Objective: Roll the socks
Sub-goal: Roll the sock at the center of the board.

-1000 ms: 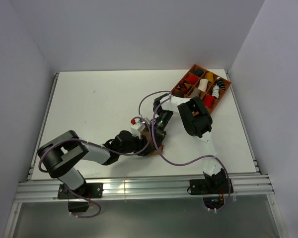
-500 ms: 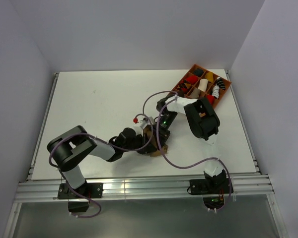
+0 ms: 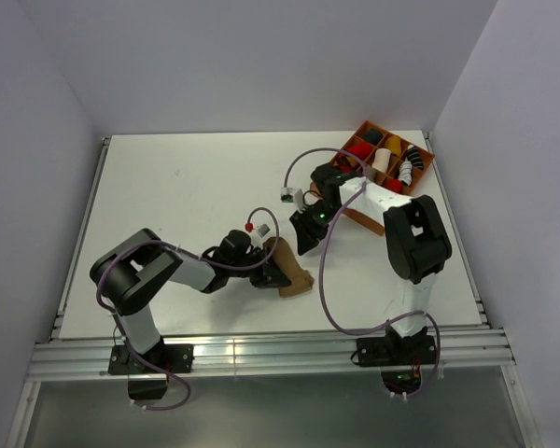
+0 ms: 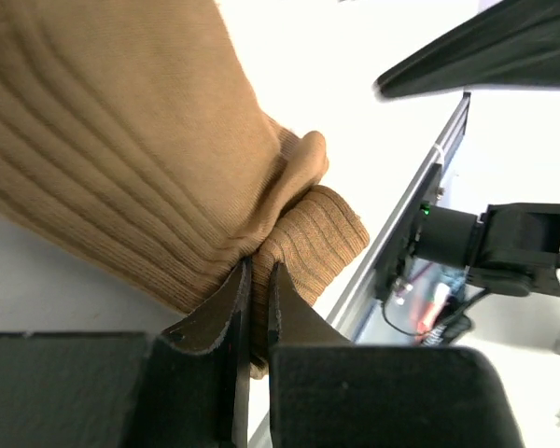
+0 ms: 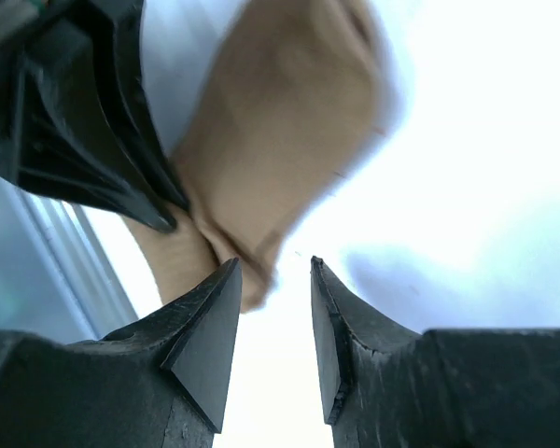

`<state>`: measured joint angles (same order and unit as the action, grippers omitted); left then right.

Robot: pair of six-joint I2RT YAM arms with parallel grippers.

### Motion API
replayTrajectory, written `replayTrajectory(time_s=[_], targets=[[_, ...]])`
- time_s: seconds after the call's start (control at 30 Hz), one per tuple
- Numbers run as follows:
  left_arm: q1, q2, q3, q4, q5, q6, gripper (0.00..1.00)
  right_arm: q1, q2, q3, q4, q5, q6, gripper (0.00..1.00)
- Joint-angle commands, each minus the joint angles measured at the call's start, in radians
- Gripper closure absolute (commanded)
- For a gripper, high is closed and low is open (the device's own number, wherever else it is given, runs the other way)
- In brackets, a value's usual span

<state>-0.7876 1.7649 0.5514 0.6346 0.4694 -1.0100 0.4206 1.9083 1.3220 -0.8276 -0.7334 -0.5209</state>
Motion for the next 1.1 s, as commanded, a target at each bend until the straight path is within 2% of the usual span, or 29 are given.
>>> replayTrajectory(time_s=[0.0,0.2,0.33,0.47,0.6,0.8,1.07], targets=[[0.031,0.051,0.011,-0.266,0.075,-0.019,1.00,-0.040,-0.075,-0.039,0.084,0.031,0.006,0.57],[0.090,0.100,0.068,-0.374,0.198,-0.055,1.00,-0.052,-0.225,-0.162,0.151,0.077,-0.109,0.56],[0.136,0.137,0.110,-0.493,0.267,0.000,1.00,-0.025,-0.340,-0.263,0.191,0.094,-0.207,0.53],[0.151,0.165,0.172,-0.602,0.282,0.056,1.00,0.074,-0.463,-0.389,0.245,0.107,-0.300,0.50],[0.159,0.188,0.200,-0.632,0.290,0.077,1.00,0.206,-0.532,-0.470,0.294,0.160,-0.338,0.46],[0.159,0.203,0.205,-0.664,0.296,0.080,1.00,0.345,-0.581,-0.543,0.395,0.264,-0.341,0.43],[0.159,0.211,0.205,-0.662,0.301,0.086,1.00,0.477,-0.536,-0.563,0.429,0.363,-0.334,0.42]])
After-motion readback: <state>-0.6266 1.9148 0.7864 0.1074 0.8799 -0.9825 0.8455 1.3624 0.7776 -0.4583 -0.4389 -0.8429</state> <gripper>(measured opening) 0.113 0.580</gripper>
